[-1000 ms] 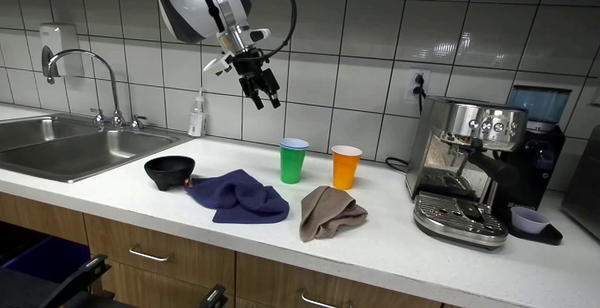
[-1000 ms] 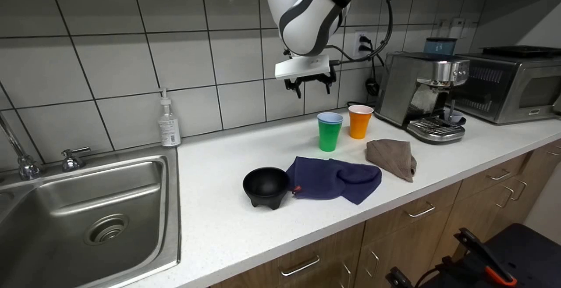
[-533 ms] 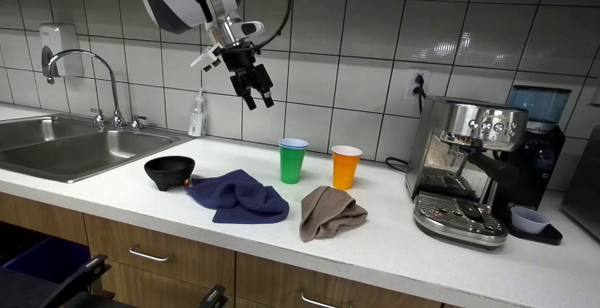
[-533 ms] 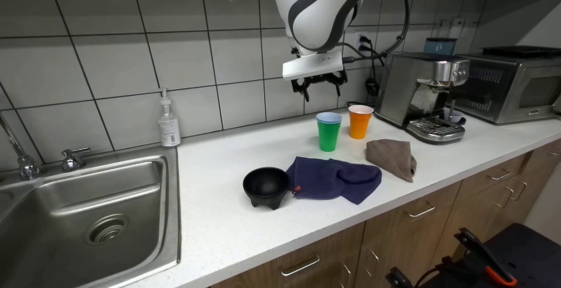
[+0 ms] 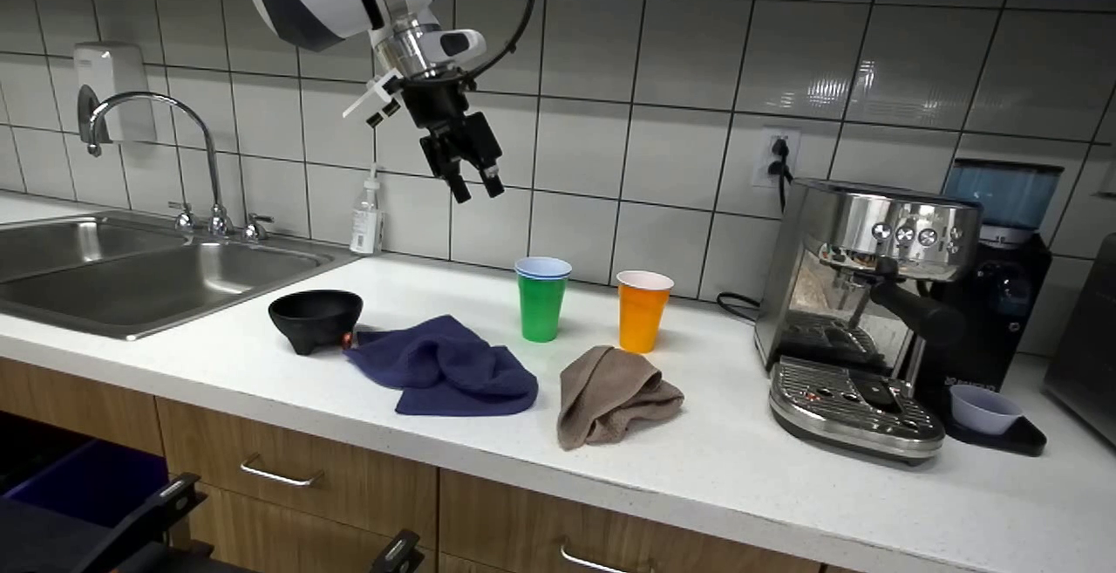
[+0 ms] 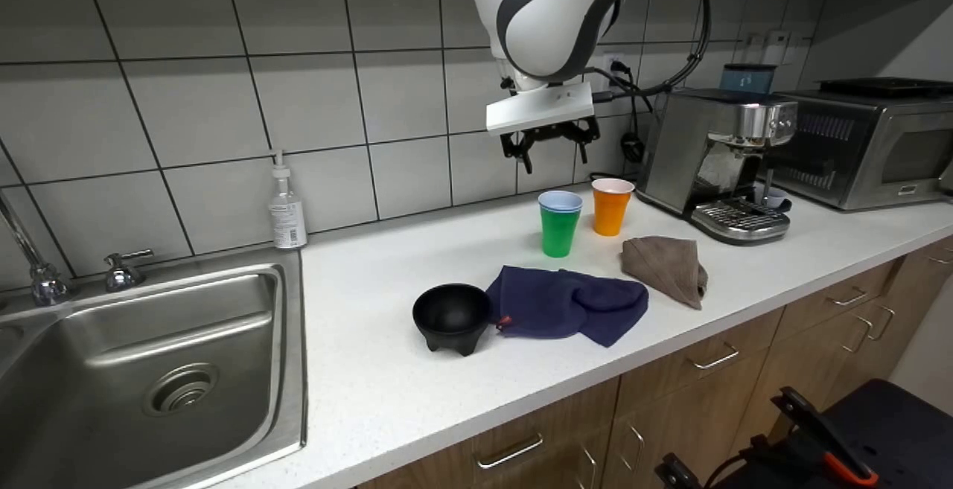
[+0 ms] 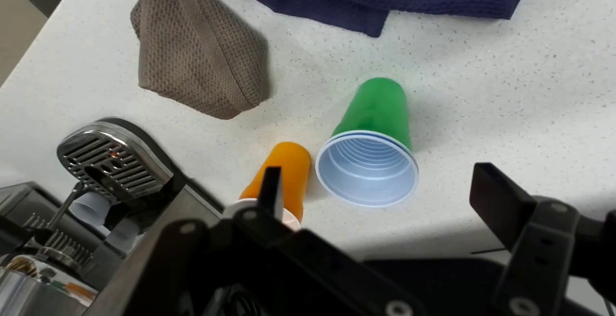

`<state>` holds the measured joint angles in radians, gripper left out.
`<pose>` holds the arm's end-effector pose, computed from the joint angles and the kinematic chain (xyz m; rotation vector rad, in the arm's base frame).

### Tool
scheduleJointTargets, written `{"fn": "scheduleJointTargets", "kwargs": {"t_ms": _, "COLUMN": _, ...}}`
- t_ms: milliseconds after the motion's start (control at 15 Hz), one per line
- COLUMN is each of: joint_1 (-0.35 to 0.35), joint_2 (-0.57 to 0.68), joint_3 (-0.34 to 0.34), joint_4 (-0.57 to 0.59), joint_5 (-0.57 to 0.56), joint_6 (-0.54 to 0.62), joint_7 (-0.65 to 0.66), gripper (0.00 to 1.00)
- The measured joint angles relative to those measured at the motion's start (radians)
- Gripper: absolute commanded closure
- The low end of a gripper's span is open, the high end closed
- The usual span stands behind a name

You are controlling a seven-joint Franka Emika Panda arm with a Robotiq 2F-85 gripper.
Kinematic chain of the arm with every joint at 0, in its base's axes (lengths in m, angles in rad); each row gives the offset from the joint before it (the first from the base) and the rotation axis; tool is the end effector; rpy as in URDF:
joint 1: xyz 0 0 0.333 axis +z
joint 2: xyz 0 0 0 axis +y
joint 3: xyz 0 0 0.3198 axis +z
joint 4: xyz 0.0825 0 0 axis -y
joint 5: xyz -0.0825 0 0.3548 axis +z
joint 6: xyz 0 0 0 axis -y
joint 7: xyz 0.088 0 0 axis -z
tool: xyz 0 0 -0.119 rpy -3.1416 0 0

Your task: Stack up the plastic cups

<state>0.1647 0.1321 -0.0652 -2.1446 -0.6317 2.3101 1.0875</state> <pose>0.5419 0.0376 0.3603 2.6260 -0.7568 0.4085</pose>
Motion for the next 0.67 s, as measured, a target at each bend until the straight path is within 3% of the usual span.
{"fn": "scheduleJointTargets", "kwargs": {"t_ms": 333, "joint_1": -0.009, "joint_2": 0.003, "joint_3": 0.002, "joint_4": -0.003, "joint_5": 0.000, "joint_6": 0.012, "joint_7": 0.000, "gripper": 0.00}}
{"fn": "scheduleJointTargets", "kwargs": {"t_ms": 667, "joint_1": -0.058, "joint_2": 0.001, "joint_3": -0.003, "joint_4": -0.034, "joint_5": 0.000, "joint_6": 0.099, "joint_7": -0.023, "gripper": 0.00}}
